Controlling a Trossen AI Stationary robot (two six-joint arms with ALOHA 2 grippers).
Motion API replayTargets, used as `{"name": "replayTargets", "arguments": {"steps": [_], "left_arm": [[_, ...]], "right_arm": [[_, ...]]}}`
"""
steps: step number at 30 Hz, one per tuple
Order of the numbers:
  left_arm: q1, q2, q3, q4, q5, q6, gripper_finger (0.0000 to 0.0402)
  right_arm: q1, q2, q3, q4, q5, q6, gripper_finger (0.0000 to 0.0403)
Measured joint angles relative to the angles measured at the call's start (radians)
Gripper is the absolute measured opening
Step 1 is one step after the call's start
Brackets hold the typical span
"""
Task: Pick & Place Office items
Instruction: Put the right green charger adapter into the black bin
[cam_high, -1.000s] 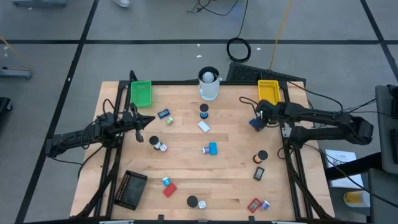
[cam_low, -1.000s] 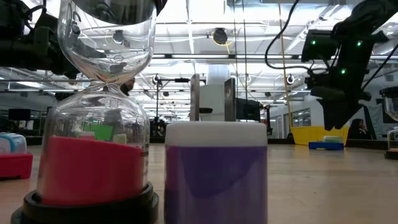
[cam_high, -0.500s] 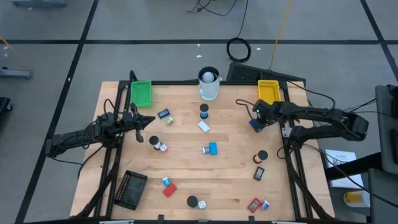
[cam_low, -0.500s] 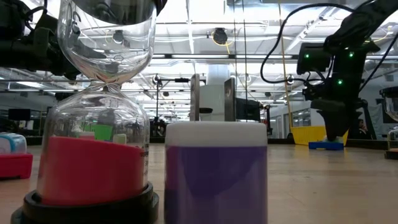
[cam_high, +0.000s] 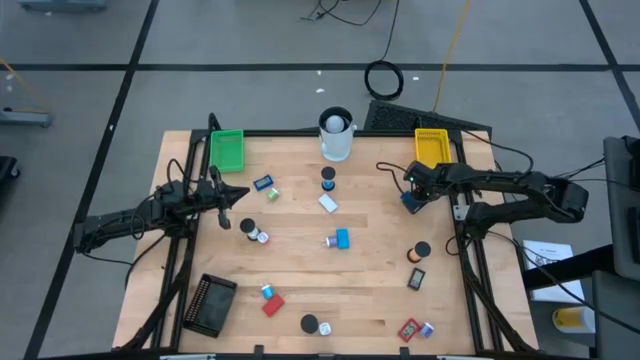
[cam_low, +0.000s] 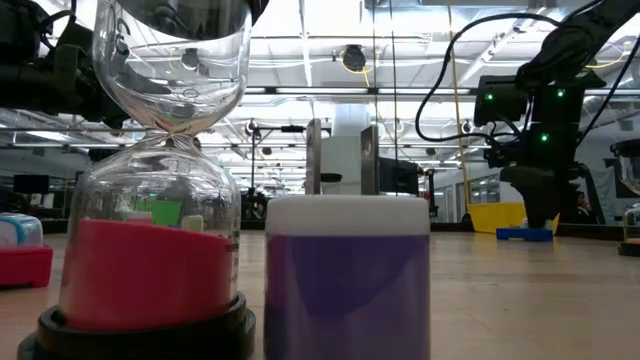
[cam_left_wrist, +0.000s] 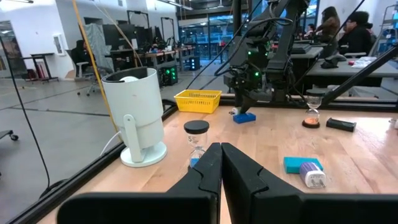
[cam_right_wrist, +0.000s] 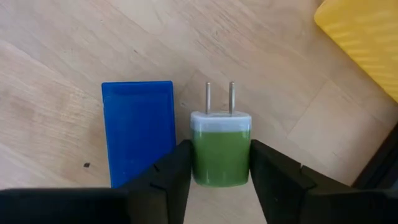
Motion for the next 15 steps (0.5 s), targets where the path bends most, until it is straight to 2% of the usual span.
{"name": "replayTargets", "arguments": {"steps": [7,15], "left_arm": [[0.000,0.000,0.000,-0.001,0.000,0.000,0.0010],[0.000,0.000,0.000,-0.006,0.003,-0.038,0.0010]], "right_arm": [[0.000,-0.010,0.009,-0.033,-0.001,-0.014,0.0123],[0.056,-0.066,0.128,-0.135,0.006,0.004,0.0129]]}}
